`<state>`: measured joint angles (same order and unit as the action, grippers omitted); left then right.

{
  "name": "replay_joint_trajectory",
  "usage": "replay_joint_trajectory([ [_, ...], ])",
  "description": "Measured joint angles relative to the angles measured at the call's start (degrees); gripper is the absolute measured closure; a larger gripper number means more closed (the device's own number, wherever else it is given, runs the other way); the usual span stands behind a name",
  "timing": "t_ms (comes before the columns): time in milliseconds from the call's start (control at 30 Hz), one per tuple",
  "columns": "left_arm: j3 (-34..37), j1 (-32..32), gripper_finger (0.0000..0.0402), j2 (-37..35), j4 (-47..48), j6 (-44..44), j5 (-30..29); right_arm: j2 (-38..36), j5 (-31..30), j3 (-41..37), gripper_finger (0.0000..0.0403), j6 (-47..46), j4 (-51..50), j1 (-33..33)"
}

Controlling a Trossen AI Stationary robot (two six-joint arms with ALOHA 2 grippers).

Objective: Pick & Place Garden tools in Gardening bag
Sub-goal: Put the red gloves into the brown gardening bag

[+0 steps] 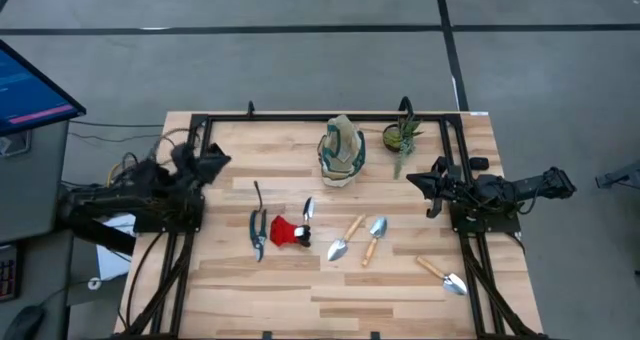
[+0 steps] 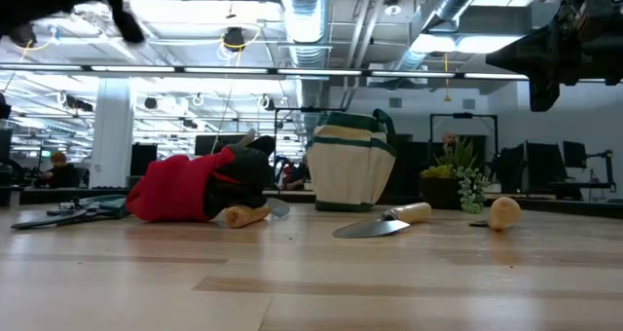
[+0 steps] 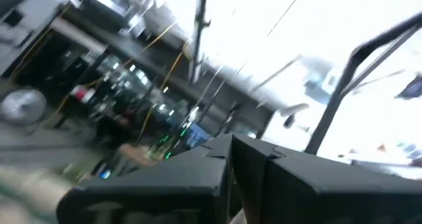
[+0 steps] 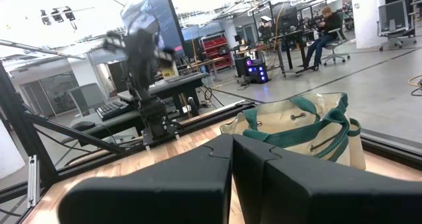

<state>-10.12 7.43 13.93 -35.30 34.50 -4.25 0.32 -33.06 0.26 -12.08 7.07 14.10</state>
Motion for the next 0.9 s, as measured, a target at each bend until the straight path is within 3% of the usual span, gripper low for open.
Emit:
replay_joint_trajectory([
  [200,-17.38,-1.88,0.0377,16.59,1.44,-10.37,4.69,0.00,0.00,0.01,0.0403,0.00,-0.01,-0.02],
  [367,-31.15,-4.29,0.0329,33.49,13.84,-14.73,14.30,0.00,0.00,0.00,0.0403,0.00,0.00,-0.02],
  [500,-37.97,-5.55,0.0288,43.75,24.87,-14.80,24.45,0.00,0.00,0.00,0.0403,0.00,0.00,0.00],
  [633,-40.33,-5.91,0.0251,48.98,34.44,-15.22,31.21,0.00,0.00,0.01,0.0403,0.00,0.00,-0.01],
  [733,-40.34,-6.76,0.0228,50.14,41.60,-18.57,31.15,0.00,0.00,0.00,0.0403,0.00,-0.02,0.00],
  [900,-40.38,-9.56,0.0207,51.36,49.77,-26.05,25.05,0.00,0.00,0.00,0.0403,0.00,-0.01,-0.02],
])
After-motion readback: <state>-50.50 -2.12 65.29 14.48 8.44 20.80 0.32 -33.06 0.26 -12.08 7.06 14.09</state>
